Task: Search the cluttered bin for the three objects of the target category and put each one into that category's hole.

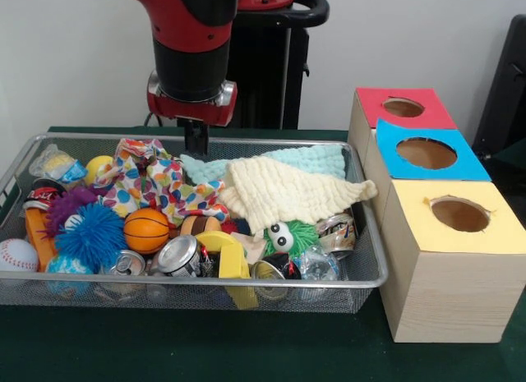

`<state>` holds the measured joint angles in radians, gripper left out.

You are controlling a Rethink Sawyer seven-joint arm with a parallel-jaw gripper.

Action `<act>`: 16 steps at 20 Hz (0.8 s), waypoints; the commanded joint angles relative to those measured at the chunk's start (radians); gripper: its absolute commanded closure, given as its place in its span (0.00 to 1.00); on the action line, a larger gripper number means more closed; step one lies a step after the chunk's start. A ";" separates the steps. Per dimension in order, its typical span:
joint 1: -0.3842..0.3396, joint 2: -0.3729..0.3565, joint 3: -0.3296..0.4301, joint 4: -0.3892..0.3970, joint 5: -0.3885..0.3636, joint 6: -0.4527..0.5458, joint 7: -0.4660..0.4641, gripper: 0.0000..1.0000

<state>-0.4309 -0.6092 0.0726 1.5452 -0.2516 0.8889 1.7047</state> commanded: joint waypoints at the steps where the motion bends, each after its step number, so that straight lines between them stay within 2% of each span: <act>1: -0.030 0.036 0.091 -0.057 -0.047 0.021 -0.109 1.00; 16: -0.065 0.073 0.108 -0.100 -0.075 0.003 -0.164 1.00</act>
<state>-0.4641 -0.5915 0.0733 1.4906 -0.2691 0.8889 1.7047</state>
